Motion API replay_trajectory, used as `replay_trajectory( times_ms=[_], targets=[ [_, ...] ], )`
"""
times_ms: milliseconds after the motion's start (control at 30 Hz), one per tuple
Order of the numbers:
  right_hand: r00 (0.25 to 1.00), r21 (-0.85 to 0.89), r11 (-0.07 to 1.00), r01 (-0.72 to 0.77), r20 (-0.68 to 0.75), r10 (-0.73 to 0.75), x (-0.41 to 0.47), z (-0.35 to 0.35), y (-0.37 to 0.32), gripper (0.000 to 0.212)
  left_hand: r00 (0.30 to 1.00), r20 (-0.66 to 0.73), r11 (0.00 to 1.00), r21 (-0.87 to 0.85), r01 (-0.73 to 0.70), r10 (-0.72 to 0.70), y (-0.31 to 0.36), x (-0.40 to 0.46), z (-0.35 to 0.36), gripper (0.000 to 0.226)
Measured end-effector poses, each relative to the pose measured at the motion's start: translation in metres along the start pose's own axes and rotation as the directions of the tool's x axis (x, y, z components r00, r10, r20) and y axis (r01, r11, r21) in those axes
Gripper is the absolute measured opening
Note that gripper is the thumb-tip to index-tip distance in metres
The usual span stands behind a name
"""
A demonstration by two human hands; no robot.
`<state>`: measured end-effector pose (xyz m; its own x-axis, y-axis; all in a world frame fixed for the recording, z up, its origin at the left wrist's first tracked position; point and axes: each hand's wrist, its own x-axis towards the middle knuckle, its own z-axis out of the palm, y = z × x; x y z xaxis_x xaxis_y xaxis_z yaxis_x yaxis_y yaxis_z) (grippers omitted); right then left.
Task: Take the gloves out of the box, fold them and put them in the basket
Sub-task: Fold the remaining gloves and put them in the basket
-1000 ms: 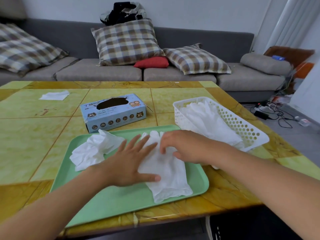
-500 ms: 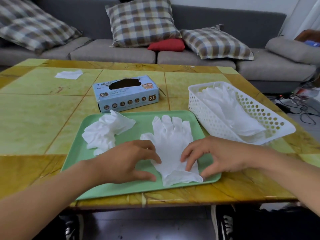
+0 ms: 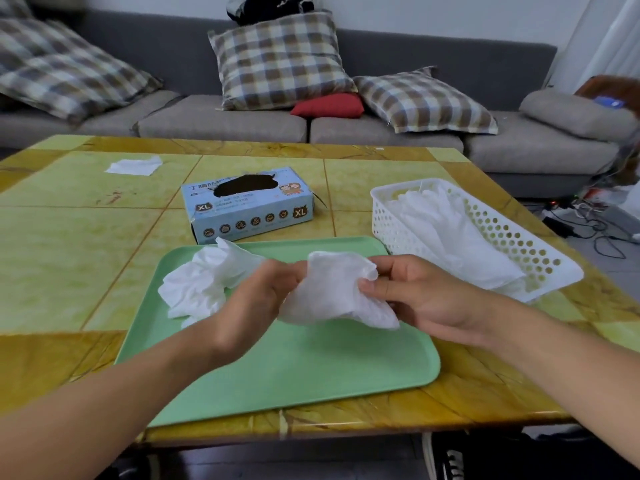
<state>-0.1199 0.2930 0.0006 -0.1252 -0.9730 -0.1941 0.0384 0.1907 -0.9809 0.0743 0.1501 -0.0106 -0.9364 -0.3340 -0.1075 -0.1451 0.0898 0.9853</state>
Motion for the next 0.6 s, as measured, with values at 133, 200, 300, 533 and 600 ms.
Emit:
replay_trajectory(
  times_ms=[133,200,300,533,600],
  targets=[
    [0.998,0.302,0.952,-0.054,0.035,0.046,0.000,0.009,-0.030,0.025,0.985,-0.059,0.962,-0.211,-0.172,0.163,0.028,-0.008,-0.003,0.039],
    [0.999,0.367,0.929,-0.050,0.033,0.041,-0.002,0.012,-0.042,0.035,0.965,-0.231,0.969,-0.185,-0.166,0.121,0.038,-0.004,0.005,0.027],
    [0.999,0.327,0.945,0.001,0.031,-0.012,-0.007,0.015,-0.051,0.062,0.946,-0.316,0.952,-0.262,-0.157,0.069,0.050,-0.004,0.011,0.025],
    [0.930,0.048,0.977,0.209,-0.317,-0.183,-0.045,0.003,-0.092,0.038,0.955,-0.281,0.979,-0.152,-0.139,0.092,0.111,0.008,0.036,0.027],
    [0.930,0.021,0.979,0.201,-0.317,-0.185,-0.056,-0.014,-0.120,0.040,0.957,-0.268,0.983,-0.109,-0.149,0.115,0.136,0.025,0.041,0.027]
  ],
)
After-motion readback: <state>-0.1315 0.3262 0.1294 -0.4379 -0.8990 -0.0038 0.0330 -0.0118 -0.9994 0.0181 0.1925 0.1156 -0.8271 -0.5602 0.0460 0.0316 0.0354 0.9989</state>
